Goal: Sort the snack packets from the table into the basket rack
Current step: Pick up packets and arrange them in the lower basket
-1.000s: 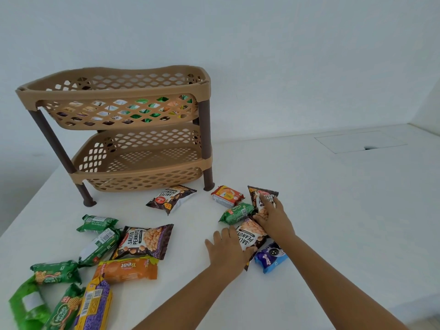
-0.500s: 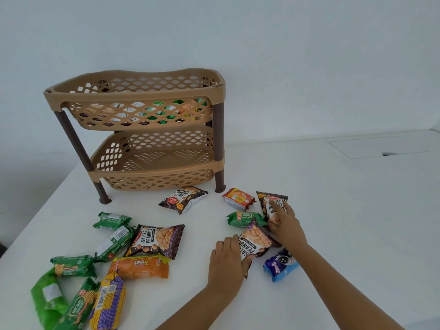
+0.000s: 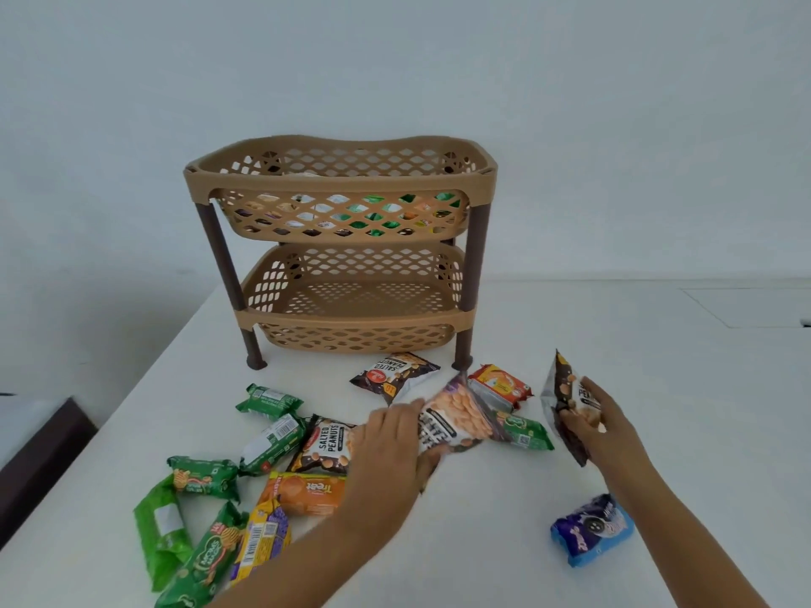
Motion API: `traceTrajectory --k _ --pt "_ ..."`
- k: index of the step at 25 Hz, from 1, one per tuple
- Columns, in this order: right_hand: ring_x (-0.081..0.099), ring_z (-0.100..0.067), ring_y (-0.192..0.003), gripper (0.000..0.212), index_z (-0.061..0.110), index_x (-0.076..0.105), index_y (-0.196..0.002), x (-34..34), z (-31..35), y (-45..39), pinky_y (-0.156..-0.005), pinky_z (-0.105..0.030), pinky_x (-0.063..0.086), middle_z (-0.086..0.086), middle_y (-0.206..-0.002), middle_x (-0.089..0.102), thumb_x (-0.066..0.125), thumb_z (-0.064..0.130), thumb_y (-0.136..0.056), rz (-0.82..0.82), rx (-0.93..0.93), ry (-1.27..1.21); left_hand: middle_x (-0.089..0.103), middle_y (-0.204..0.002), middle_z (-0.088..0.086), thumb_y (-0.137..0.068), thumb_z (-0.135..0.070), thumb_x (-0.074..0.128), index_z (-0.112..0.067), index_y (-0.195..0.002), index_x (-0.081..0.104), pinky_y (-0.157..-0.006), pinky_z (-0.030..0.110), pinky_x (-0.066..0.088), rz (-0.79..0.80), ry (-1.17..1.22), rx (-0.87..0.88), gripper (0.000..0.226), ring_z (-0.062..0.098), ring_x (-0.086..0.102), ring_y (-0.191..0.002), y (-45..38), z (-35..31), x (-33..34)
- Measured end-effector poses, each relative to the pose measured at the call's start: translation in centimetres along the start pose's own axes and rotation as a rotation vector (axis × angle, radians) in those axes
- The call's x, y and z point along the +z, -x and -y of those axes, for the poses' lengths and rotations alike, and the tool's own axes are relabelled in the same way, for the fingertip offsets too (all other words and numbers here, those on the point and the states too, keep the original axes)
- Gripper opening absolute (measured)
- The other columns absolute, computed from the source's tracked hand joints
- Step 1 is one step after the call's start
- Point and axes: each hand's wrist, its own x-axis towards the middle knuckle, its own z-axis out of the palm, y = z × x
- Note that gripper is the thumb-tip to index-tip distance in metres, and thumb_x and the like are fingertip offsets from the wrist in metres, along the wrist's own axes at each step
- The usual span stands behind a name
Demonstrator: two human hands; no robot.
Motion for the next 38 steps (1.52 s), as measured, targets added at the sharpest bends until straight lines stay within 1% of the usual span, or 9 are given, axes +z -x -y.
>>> traceTrajectory --k 5,7,10,14,20,26,33,36,38 --pt "0.062 0.0 -0.089 0.052 0.047 0.051 -0.114 5.9 4.5 2.5 -0.078 -0.008 0.048 0.017 -0.105 0.061 0.068 0.01 -0.082 0.303 -0.259 0.082 0.059 -0.106 0.004 -0.084 -0.065 0.01 -0.014 -0.12 0.05 -0.076 0.031 0.037 -0.037 -0.186 -0.102 0.074 0.02 0.05 -0.094 -2.4 6.3 -3.9" --pt "0.059 -0.003 -0.096 0.052 0.039 0.051 -0.12 8.3 5.9 2.2 -0.08 -0.004 0.046 0.013 -0.111 0.058 0.067 0.008 -0.082 0.391 -0.337 0.155 0.061 -0.097 0.011 -0.087 -0.061 0.02 -0.008 -0.107 0.055 -0.071 0.037 0.04 -0.058 -0.262 -0.136 0.066 0.028 0.053 -0.087 -3.4 8.6 -4.4" --pt "0.054 -0.007 -0.094 0.058 0.03 0.045 -0.134 11.6 8.6 0.5 -0.078 -0.005 0.043 0.005 -0.111 0.053 0.066 0.013 -0.083 0.423 -0.41 0.231 0.061 -0.096 0.016 -0.089 -0.047 0.043 -0.004 -0.101 0.054 -0.071 0.043 0.042 -0.118 -0.277 -0.179 0.046 0.035 0.054 -0.088 -6.1 11.1 -5.2" --pt "0.048 -0.012 -0.114 0.063 0.028 0.04 -0.138 15.4 12.4 -3.6 -0.084 -0.005 0.037 0.004 -0.125 0.051 0.065 0.012 -0.083 0.359 -0.556 0.297 0.059 -0.108 0.018 -0.089 -0.045 0.048 -0.003 -0.11 0.051 -0.082 0.049 0.041 -0.097 -0.221 -0.245 0.047 0.039 0.051 -0.101 -10.9 13.7 -5.5" --pt "0.046 -0.029 -0.124 0.071 0.017 0.03 -0.141 22.7 15.1 -14.1 -0.099 -0.036 0.04 -0.011 -0.138 0.048 0.068 0.019 -0.08 0.247 -0.519 0.61 0.05 -0.13 0.022 -0.091 -0.048 0.043 -0.002 -0.129 0.04 -0.095 0.051 0.039 0.026 -0.217 -0.385 0.06 0.041 0.042 -0.121 -19.8 18.9 -4.0" --pt "0.051 -0.03 -0.116 0.069 0.011 0.032 -0.137 27.8 14.0 -22.3 -0.082 -0.033 0.044 -0.013 -0.131 0.052 0.069 0.01 -0.079 0.336 -0.39 0.887 0.056 -0.128 0.016 -0.088 -0.043 0.054 -0.01 -0.132 0.042 -0.088 0.04 0.044 0.2 -0.081 -0.465 0.056 0.035 0.052 -0.115 -26.5 25.2 -0.5" --pt "0.048 -0.034 -0.12 0.038 0.003 0.045 -0.13 30.6 13.7 -26.6 -0.098 -0.039 0.039 -0.019 -0.13 0.051 0.049 0.01 -0.092 0.56 -0.453 1.104 0.05 -0.134 0.01 -0.084 -0.024 0.065 -0.018 -0.133 0.041 -0.089 0.041 0.047 0.199 -0.12 -0.386 0.055 0.031 0.049 -0.117 -29.6 29.2 2.8" --pt "0.045 -0.035 -0.125 0.036 0.001 0.047 -0.128 31.9 12.7 -26.5 -0.108 -0.049 0.035 -0.021 -0.132 0.051 0.052 0.01 -0.093 0.542 -0.553 0.781 0.025 -0.152 0.012 -0.088 -0.022 0.058 -0.018 -0.144 0.024 -0.11 0.048 0.029 0.465 -0.33 -0.321 0.066 0.033 0.022 -0.139 -30.1 30.6 4.3" --pt "0.036 -0.032 -0.134 0.051 0.013 0.038 -0.138 32.6 12.7 -26.8 -0.112 -0.049 0.029 -0.012 -0.147 0.039 0.053 0.005 -0.091 0.591 -0.578 0.915 -0.001 -0.157 0.013 -0.091 -0.025 0.054 -0.015 -0.147 0.0 -0.116 0.045 0.006 0.617 -0.372 -0.328 0.079 0.033 -0.004 -0.143 -29.6 30.6 5.6"
